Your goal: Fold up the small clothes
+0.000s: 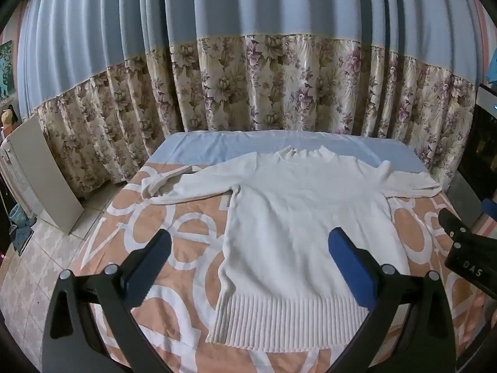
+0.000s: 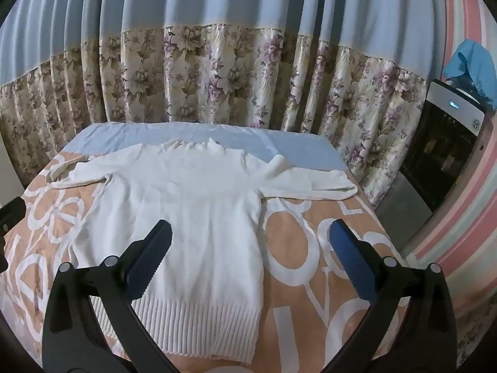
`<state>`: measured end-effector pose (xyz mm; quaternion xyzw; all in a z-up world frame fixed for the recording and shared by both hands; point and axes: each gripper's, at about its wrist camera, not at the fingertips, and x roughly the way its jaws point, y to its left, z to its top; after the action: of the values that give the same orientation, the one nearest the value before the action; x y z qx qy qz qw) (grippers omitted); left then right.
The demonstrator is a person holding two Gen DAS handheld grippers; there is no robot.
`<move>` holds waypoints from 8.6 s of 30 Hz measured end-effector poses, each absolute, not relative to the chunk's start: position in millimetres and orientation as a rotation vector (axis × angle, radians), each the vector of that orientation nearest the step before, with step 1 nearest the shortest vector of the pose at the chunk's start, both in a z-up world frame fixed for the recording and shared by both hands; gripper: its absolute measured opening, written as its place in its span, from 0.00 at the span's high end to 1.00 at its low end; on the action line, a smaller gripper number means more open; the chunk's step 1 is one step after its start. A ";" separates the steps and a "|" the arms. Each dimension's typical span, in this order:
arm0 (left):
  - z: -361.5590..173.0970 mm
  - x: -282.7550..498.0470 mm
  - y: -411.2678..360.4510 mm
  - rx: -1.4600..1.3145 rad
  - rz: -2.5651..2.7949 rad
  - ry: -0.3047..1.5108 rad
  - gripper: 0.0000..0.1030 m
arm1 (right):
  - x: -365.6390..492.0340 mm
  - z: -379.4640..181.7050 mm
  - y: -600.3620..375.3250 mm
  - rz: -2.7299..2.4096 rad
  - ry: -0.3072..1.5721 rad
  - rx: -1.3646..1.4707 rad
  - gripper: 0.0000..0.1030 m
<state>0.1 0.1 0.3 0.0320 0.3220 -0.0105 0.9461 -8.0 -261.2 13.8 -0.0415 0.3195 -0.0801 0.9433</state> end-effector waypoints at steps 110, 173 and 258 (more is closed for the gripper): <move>11.8 3.6 -6.5 0.102 0.006 0.630 0.02 | -1.5 11.3 -267.3 -0.172 0.662 -0.088 0.03; -130.2 264.8 -85.2 0.212 -0.086 0.792 0.02 | 245.6 -130.2 -474.4 -0.031 0.853 -0.081 0.90; -164.1 322.6 -19.7 0.318 -0.033 0.839 0.77 | 320.9 -150.1 -417.2 0.089 0.938 0.130 0.99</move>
<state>322.6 -19.7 -164.1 0.1537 0.4057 -0.0161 0.9009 320.9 -417.2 -150.1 0.0627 0.4514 0.0429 0.8891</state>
